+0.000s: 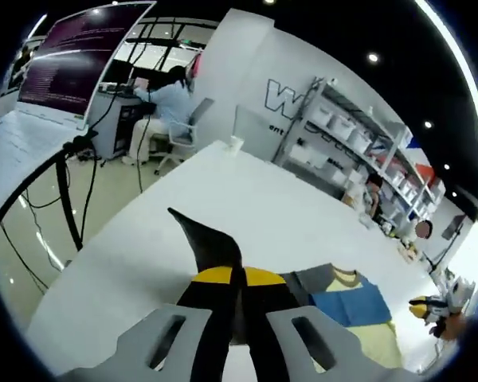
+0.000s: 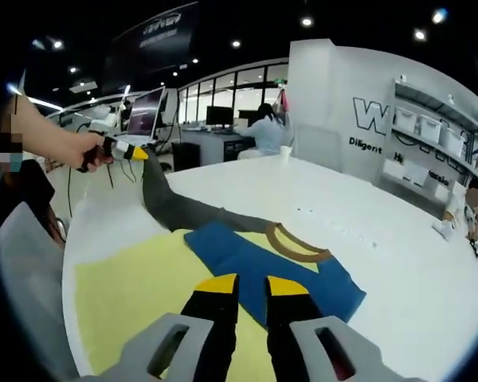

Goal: Fold the garment on the visible template until the final outline fits inside the template.

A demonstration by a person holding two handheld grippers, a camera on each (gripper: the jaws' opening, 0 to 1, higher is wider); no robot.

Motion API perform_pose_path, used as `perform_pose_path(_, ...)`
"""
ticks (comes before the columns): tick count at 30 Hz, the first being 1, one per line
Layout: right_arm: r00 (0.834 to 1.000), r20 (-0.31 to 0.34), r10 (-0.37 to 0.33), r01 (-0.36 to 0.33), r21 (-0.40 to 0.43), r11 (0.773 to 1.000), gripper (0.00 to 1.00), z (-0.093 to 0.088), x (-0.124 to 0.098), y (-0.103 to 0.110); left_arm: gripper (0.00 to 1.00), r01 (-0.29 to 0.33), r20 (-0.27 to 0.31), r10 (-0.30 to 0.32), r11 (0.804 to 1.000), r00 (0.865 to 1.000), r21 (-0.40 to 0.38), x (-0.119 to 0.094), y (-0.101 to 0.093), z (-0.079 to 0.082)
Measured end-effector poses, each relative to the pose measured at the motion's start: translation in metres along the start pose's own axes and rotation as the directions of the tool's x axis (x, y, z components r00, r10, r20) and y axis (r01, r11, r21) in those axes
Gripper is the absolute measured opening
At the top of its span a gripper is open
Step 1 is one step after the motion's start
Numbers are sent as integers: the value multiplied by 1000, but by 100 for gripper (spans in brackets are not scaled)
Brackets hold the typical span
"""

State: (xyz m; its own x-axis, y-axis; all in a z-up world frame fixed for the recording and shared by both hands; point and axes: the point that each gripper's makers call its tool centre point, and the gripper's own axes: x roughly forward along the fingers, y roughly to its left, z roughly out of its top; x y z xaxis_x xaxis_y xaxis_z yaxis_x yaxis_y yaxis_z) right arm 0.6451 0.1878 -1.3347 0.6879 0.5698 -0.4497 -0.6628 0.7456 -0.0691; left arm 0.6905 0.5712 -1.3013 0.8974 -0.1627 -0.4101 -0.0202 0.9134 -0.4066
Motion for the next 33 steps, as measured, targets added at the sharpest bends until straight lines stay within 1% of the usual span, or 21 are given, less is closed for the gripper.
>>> perform_pose_path(2,1000,2,1,-1,-4,1000,7,-1,-1,-2,1,18,0,-18,1000,1000,14,2,-13,1)
perform_pose_path(3,1000,7,9,-9,13,1000,8,-2,-1,-3,1,35,3,-35,999,999,20,3,-24,3)
perform_pose_path(6,1000,4,15,-15,4,1000,9,-4,-2,-3,1,70,-7,-70,996,998,57,7,-47,3)
perform_pose_path(8,1000,2,26,-26,15,1000,13,-7,-3,-3,1,92,-14,-91,992,996,81,9,-61,2)
perform_pose_path(9,1000,0,30,-30,19,999,14,-9,-3,-4,1,105,-18,-104,990,994,90,10,-70,0)
perform_pose_path(13,999,9,34,-34,31,999,16,-13,-7,-6,1,148,-39,-145,983,989,107,16,-95,-4)
perform_pose_path(15,999,10,35,-35,37,999,16,-16,-9,-7,1,179,-48,-175,977,983,117,19,-111,-5)
perform_pose_path(16,999,14,35,-36,43,998,16,-17,-11,-7,1,202,-55,-196,971,979,125,22,-120,-6)
perform_pose_path(17,999,15,36,-36,44,998,16,-18,-12,-7,1,209,-61,-203,969,977,132,23,-126,-6)
perform_pose_path(19,999,15,37,-38,47,998,17,-20,-15,-7,1,243,-74,-235,959,969,143,29,-142,-9)
perform_pose_path(22,999,15,37,-38,52,998,17,-24,-19,-9,1,277,-89,-266,949,960,152,36,-161,-12)
perform_pose_path(23,999,17,37,-38,55,998,17,-26,-20,-10,1,297,-99,-284,943,954,150,38,-170,-14)
perform_pose_path(26,999,18,34,-35,60,998,18,-29,-22,-12,1,328,-114,-312,931,943,160,42,-188,-17)
perform_pose_path(27,999,19,33,-34,63,997,18,-30,-23,-13,1,347,-120,-331,924,936,159,43,-197,-18)
perform_pose_path(29,999,22,29,-30,70,997,18,-31,-25,-15,1,365,-129,-347,916,929,164,45,-207,-19)
perform_pose_path(30,999,24,27,-29,74,997,18,-32,-26,-16,1,382,-134,-363,910,922,165,46,-215,-20)
perform_pose_path(33,999,27,22,-24,81,996,18,-34,-29,-19,1,409,-144,-389,897,910,165,49,-231,-22)
